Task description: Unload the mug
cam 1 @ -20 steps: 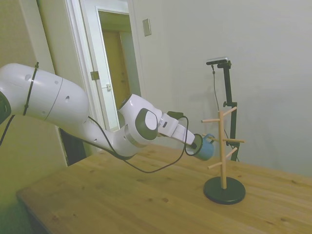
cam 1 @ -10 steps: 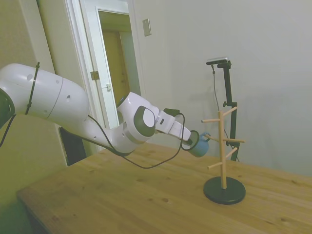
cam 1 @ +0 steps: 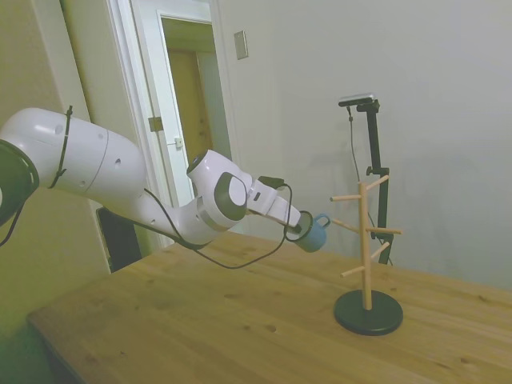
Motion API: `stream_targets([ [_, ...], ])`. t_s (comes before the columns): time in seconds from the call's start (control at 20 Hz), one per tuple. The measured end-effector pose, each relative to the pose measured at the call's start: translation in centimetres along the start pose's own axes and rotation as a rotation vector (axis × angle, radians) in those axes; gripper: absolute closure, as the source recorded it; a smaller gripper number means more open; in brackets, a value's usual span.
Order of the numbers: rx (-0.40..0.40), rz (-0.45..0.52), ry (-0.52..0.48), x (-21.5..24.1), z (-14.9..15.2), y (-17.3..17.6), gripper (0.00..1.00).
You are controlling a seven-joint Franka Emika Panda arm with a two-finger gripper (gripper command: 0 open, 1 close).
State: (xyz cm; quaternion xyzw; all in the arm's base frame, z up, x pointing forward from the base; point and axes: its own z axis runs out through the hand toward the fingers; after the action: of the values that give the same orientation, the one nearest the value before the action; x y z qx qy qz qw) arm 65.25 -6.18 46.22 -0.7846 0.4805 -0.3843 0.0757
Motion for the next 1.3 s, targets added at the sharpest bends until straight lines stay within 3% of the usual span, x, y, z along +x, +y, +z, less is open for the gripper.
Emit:
stream_targets([
  [0.35, -0.037, -0.163, -0.300, -7.0, -2.0, -1.6, 1.00],
  [0.6, -0.116, -0.215, -0.470, -3.8, -3.1, 2.1, 1.00],
  [0.8, -0.216, -0.218, -0.507, -0.4, -4.1, 5.9, 1.00],
  [1.3, -0.330, -0.258, -0.595, -4.4, 0.6, 8.4, 1.00],
])
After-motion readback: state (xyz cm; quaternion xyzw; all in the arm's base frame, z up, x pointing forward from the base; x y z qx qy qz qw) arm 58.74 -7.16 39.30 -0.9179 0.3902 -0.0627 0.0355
